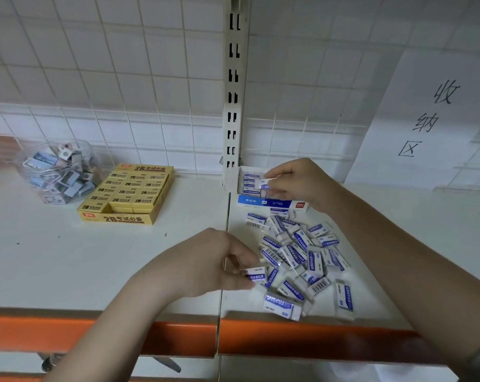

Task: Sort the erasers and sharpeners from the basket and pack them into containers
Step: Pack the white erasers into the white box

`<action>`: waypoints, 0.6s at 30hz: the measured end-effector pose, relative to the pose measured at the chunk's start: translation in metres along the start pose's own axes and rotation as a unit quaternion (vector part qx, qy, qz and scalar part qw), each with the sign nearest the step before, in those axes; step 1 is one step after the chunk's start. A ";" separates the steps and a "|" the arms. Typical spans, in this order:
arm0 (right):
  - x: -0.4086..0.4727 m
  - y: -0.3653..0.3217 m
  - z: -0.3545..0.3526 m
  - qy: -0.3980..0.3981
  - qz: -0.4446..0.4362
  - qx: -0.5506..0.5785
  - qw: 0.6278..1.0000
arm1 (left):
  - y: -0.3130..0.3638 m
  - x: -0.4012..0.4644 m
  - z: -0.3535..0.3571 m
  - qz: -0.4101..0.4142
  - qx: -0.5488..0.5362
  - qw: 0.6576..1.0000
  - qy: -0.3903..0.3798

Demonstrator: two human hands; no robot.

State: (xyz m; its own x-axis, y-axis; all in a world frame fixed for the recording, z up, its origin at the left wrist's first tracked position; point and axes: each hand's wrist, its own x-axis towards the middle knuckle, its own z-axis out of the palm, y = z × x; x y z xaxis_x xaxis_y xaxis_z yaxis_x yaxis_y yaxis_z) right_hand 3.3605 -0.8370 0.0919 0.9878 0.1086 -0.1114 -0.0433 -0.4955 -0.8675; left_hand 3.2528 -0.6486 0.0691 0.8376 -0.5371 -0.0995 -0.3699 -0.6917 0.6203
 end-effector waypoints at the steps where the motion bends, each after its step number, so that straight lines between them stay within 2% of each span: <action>1: 0.000 0.000 0.001 0.008 -0.002 -0.006 1.000 | 0.000 -0.001 0.001 0.011 0.007 1.000 -0.007; 5: 0.001 0.003 0.003 0.048 -0.028 -0.075 0.996 | -0.004 -0.002 0.004 0.024 0.012 0.999 0.038; 9: 0.003 0.004 0.008 0.030 -0.011 -0.065 0.997 | -0.013 0.000 -0.003 0.004 -0.008 0.991 0.136; 18: 0.022 -0.002 0.021 0.025 0.021 -0.181 0.983 | -0.024 0.002 -0.018 -0.051 -0.047 0.951 0.301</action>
State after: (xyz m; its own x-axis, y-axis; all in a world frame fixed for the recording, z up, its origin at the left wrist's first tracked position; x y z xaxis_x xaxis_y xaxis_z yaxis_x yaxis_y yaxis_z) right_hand 3.3794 -0.8155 0.0811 0.9928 0.0432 -0.1118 -0.0375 -0.7744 -0.6316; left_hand 3.2707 -0.6246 0.0680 0.9558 -0.0763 0.2840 -0.2612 -0.6640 0.7006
